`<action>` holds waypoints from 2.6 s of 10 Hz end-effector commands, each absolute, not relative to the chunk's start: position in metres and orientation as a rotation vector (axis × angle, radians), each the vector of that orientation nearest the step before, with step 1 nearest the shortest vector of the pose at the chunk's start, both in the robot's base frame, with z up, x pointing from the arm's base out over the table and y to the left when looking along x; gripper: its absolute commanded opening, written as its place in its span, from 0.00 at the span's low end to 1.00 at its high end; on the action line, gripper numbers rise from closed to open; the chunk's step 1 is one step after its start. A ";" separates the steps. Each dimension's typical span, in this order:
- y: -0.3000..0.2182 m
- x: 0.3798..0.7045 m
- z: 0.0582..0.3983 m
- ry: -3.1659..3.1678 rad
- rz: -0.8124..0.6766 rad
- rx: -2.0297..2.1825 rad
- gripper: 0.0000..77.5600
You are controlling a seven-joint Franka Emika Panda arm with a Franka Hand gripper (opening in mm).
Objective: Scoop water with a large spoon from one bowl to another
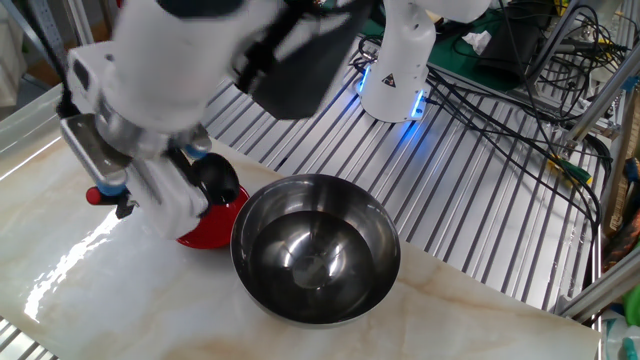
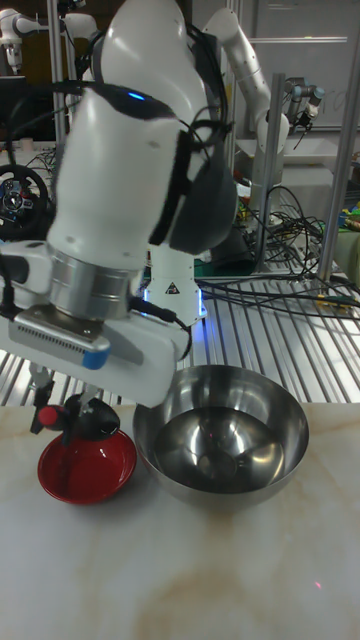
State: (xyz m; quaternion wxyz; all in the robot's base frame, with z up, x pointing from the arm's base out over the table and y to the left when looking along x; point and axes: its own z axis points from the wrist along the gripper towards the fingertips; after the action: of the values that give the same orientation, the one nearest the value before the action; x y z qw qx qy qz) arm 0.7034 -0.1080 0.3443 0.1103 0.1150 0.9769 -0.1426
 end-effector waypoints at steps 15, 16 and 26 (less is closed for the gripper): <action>-0.082 0.699 0.391 3.017 -0.154 0.472 0.01; -0.080 0.699 0.390 3.016 -0.146 0.484 0.01; -0.043 0.697 0.379 2.949 -0.190 0.699 0.01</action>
State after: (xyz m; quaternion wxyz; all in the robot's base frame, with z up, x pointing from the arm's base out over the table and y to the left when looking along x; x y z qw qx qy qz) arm 0.6979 -0.0604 0.3842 0.0395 0.1924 0.9794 -0.0478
